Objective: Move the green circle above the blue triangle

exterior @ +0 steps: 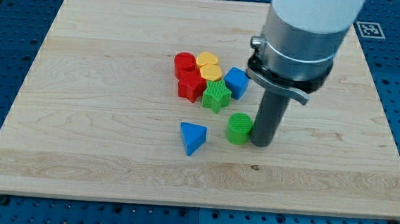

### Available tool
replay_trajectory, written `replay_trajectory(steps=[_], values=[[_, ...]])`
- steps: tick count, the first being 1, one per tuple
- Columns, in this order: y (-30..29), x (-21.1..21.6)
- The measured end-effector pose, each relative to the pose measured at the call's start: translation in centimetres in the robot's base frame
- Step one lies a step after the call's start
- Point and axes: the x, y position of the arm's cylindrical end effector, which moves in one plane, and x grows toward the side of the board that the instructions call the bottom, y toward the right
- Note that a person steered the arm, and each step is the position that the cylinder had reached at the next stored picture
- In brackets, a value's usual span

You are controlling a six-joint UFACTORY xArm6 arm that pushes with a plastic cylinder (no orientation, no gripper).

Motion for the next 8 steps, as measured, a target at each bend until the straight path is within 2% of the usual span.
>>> replay_trajectory(steps=[3, 4, 7, 8], values=[[-1.5, -1.3], [-1.9, -3.5], [-6.8, -4.5], [-5.5, -4.7]])
